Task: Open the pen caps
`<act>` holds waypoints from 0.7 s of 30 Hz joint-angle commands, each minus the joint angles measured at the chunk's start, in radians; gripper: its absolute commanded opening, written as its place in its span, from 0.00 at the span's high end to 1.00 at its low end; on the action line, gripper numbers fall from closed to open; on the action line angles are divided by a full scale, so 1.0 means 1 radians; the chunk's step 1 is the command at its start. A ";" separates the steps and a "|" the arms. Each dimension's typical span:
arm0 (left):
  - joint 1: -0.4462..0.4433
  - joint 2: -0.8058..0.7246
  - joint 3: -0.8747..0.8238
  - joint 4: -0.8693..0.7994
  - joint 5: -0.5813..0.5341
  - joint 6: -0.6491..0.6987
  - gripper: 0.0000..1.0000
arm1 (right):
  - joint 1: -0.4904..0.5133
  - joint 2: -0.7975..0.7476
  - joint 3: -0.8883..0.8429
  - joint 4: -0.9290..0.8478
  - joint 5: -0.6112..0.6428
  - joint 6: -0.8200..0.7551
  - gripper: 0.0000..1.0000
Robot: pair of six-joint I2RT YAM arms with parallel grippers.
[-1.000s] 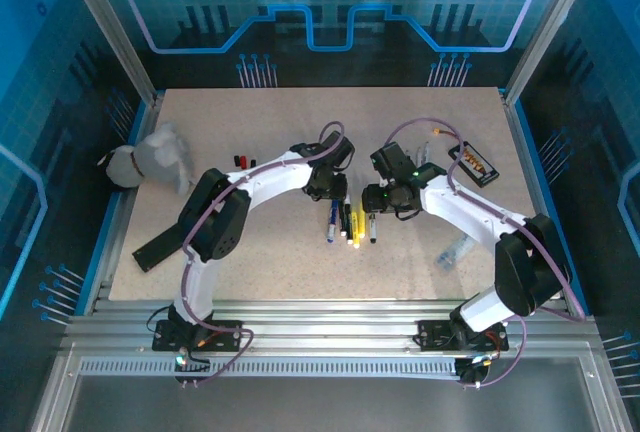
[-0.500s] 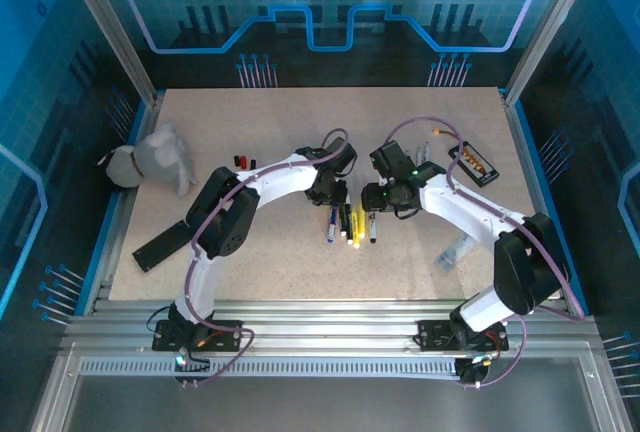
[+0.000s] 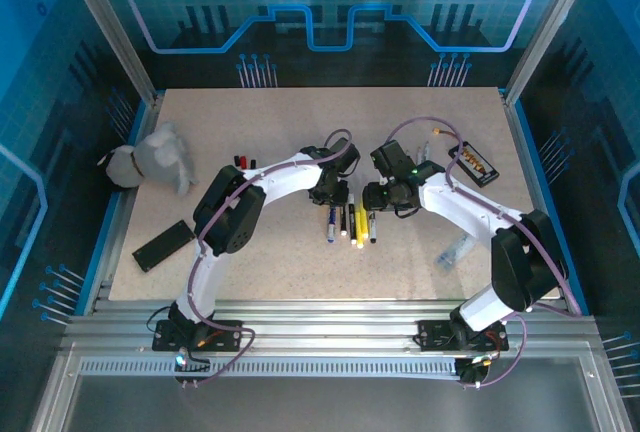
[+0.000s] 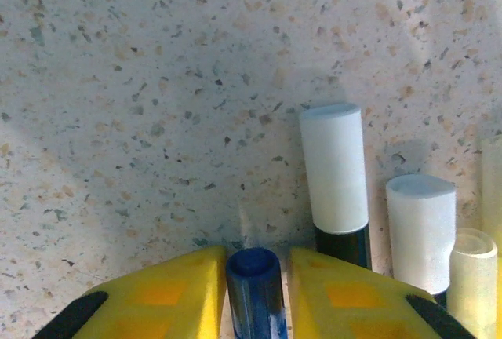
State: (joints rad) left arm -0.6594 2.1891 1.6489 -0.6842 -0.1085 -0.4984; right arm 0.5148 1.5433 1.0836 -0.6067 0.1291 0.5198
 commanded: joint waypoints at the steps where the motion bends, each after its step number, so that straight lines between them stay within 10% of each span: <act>1: -0.006 0.049 0.011 -0.048 -0.023 -0.005 0.74 | -0.011 0.018 0.002 0.018 -0.014 0.004 0.48; 11: 0.038 0.006 0.017 -0.054 -0.001 -0.005 1.00 | -0.010 0.021 -0.001 0.069 -0.114 0.012 0.50; 21: 0.094 -0.155 0.026 0.014 0.188 -0.063 1.00 | -0.001 0.014 -0.049 0.310 -0.389 0.107 0.47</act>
State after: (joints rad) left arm -0.5613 2.1159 1.6600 -0.6945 -0.0154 -0.5198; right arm 0.5140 1.5528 1.0477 -0.4049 -0.1390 0.5766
